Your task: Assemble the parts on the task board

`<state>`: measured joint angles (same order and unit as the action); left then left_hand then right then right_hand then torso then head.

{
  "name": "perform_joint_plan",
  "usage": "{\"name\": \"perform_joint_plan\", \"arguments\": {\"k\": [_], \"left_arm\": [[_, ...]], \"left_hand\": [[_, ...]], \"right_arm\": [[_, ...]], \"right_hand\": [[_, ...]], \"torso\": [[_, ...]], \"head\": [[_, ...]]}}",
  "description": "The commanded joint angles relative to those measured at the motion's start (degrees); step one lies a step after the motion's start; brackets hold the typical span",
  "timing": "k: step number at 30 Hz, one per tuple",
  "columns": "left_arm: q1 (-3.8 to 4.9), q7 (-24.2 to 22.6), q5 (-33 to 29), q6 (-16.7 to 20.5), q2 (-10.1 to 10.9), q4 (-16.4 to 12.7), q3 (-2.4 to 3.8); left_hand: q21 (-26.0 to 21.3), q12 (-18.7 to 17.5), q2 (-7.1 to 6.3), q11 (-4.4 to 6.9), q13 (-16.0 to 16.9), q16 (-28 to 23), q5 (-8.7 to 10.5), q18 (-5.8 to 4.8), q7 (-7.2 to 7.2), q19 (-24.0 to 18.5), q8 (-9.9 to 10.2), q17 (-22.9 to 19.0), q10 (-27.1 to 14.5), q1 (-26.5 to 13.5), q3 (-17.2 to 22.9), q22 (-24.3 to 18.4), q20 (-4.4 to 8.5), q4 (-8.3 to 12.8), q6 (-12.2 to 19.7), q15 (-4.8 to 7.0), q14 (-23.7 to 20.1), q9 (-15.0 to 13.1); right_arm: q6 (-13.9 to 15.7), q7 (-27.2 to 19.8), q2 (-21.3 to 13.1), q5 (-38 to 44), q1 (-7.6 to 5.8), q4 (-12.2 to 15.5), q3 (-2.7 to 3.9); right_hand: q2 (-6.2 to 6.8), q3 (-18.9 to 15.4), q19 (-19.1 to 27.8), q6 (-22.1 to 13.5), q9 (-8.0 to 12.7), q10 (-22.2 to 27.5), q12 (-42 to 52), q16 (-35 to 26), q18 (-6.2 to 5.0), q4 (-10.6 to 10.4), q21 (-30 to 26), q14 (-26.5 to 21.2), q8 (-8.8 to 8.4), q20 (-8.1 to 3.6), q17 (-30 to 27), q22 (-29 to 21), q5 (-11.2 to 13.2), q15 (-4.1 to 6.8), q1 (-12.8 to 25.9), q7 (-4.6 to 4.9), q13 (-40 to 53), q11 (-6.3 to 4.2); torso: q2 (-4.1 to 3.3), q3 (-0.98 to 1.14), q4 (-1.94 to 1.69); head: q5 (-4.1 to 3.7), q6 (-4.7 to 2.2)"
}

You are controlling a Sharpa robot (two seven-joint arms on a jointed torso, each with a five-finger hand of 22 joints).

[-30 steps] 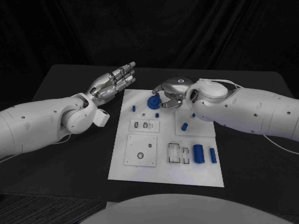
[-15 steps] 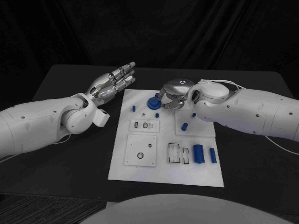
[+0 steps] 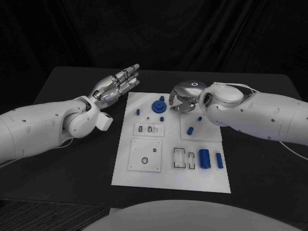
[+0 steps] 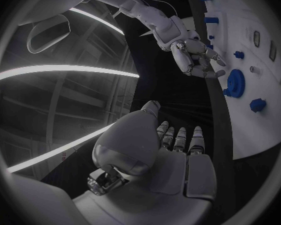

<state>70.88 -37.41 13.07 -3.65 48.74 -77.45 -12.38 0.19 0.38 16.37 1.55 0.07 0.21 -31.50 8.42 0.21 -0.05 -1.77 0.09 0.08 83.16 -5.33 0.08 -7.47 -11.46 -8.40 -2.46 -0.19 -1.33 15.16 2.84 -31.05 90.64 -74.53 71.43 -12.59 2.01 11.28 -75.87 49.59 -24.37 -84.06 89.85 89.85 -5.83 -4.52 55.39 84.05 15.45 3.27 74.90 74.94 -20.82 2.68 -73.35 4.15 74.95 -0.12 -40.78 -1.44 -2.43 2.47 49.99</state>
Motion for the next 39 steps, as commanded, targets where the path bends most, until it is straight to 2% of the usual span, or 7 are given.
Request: {"name": "perform_joint_plan", "arguments": {"k": [1, 5, 7, 10, 15, 22, 39], "left_arm": [[-0.12, -0.6, 0.0, -0.5, 0.1, 0.0, 0.05], [-0.32, -0.7, 0.0, -0.2, 0.3, 0.1, 0.05], [-0.55, -0.9, 0.0, 0.1, 0.4, 0.1, 0.04], [-0.90, -1.1, 0.0, 0.3, 0.5, 0.0, 0.04], [-1.37, -1.3, 0.0, 0.5, 0.5, -0.1, 0.04], [-2.04, -1.3, 0.0, 0.3, 0.6, -0.2, 0.04], [-3.35, -1.7, 0.0, 0.0, 0.6, 0.0, 0.05]], "left_hand": [[-0.2, -0.4, -0.03, -0.35, -0.1, -0.2, -0.23, 0.57, 0.36, 0.0, 0.1, -0.1, -0.1, 0.3, 0.2, -0.1, -0.32, 0.0, 0.2, -0.37, 0.2, 0.0], [-0.2, -0.4, -0.02, -0.37, -0.1, -0.2, -0.24, 0.57, 0.38, 0.0, 0.1, -0.1, -0.1, 0.3, 0.3, -0.1, -0.33, 0.0, 0.1, -0.39, 0.2, 0.0], [-0.2, -0.4, -0.04, -0.36, -0.1, -0.2, -0.25, 0.57, 0.38, 0.0, 0.1, -0.1, -0.1, 0.3, 0.3, -0.1, -0.33, 0.0, 0.0, -0.39, 0.2, -0.1], [-0.2, -0.4, -0.25, -0.16, -0.1, -0.2, -0.26, 0.56, 0.32, 0.0, 0.1, -0.1, -0.1, 0.2, 0.5, -0.1, -0.36, 0.2, -0.1, -0.44, 0.2, -0.1], [-0.2, -0.4, -0.37, -0.14, -0.1, -0.2, -0.25, 0.56, 0.30, 0.0, 0.1, -0.1, -0.1, 0.2, 0.5, -0.1, -0.39, 0.2, -0.1, -0.46, 0.2, -0.1], [-0.2, -0.4, -0.42, -0.14, -0.1, -0.2, -0.25, 0.57, 0.29, 0.0, 0.1, -0.1, -0.1, 0.2, 0.5, -0.1, -0.42, 0.3, -0.1, -0.48, 0.2, -0.1], [-0.2, -0.4, -0.44, -0.17, -0.1, -0.2, -0.27, 0.58, 0.29, 0.0, 0.1, -0.1, -0.1, 0.1, 0.6, -0.1, -0.51, 0.4, 0.0, -0.54, 0.2, -0.1]], "right_arm": [[3.6, 2.0, -1.7, 0.2, -0.73, 1.6, 0.04], [2.7, 3.5, -5.4, -0.2, -2.89, 5.5, 0.04], [1.0, 4.7, -9.0, -0.3, -4.80, 9.1, 0.03], [-1.2, 6.1, -13.1, -0.4, -6.54, 12.9, -0.01], [-2.1, 6.3, -20.5, -0.4, -7.74, 18.1, -0.58], [1.3, 3.6, -27.5, -0.5, -6.28, 20.7, -1.29], [3.3, 2.1, -28.2, -1.1, -2.03, 16.1, -1.54]], "right_hand": [[-0.32, 0.0, 0.0, -4.9, -0.3, -5.9, 0.2, 0.2, -0.43, -0.8, -0.9, 5.9, -3.10, 0.22, 15.1, 6.8, 1.4, 0.26, 0.4, 0.27, 15.1, -0.03], [0.39, 0.2, 0.4, -7.1, 2.4, -5.9, 0.2, 0.2, -0.72, -1.9, -2.6, 5.9, -6.77, 0.25, 15.1, 6.4, 3.3, 0.32, 0.5, 0.21, 15.1, -0.11], [0.73, 0.2, -0.4, -4.7, 5.6, -4.5, -1.5, 0.2, -0.89, -3.5, -3.5, 5.9, -8.56, -0.93, 15.1, 6.2, 5.1, 1.79, 0.5, -1.37, 13.7, -1.50], [1.25, -0.5, -1.9, -2.3, 7.3, -4.0, -3.1, 0.2, -0.57, -4.6, -3.1, 5.9, -9.14, -2.04, 15.1, 6.2, 7.3, 2.96, 0.9, -2.51, 12.4, -2.80], [1.08, -2.7, -1.9, -1.3, 10.5, -0.8, -16.0, -10.0, -1.19, -6.7, -9.2, 3.7, -10.97, -2.08, 7.7, 4.3, 11.0, 2.86, 1.7, -2.42, 2.8, -2.60], [0.84, -3.6, -1.5, -4.7, 13.8, 1.6, -36.1, -25.8, -2.05, -7.6, -17.4, 2.0, -11.68, -2.21, -4.7, 1.6, 10.1, 2.91, 0.1, -2.68, -11.1, -3.14], [0.75, -4.0, -4.1, -4.0, 14.9, -2.7, -25.6, -26.2, -0.98, -7.5, -11.2, 3.4, -11.06, -2.31, -6.7, 3.6, 9.2, 3.04, -0.8, -2.47, -3.9, -3.17]], "torso": [[0.45, -0.11, 0.20], [0.93, -0.18, 0.48], [1.22, -0.20, 0.45], [1.53, -0.29, 0.61], [2.02, -0.45, 0.77], [2.27, -0.30, 1.21], [2.46, -0.11, 1.26]], "head": [[0.12, 0.01], [0.28, 0.01], [0.17, 0.01], [-0.18, 0.01], [-0.53, 0.01], [-0.28, 0.01], [-0.93, 0.01]]}}
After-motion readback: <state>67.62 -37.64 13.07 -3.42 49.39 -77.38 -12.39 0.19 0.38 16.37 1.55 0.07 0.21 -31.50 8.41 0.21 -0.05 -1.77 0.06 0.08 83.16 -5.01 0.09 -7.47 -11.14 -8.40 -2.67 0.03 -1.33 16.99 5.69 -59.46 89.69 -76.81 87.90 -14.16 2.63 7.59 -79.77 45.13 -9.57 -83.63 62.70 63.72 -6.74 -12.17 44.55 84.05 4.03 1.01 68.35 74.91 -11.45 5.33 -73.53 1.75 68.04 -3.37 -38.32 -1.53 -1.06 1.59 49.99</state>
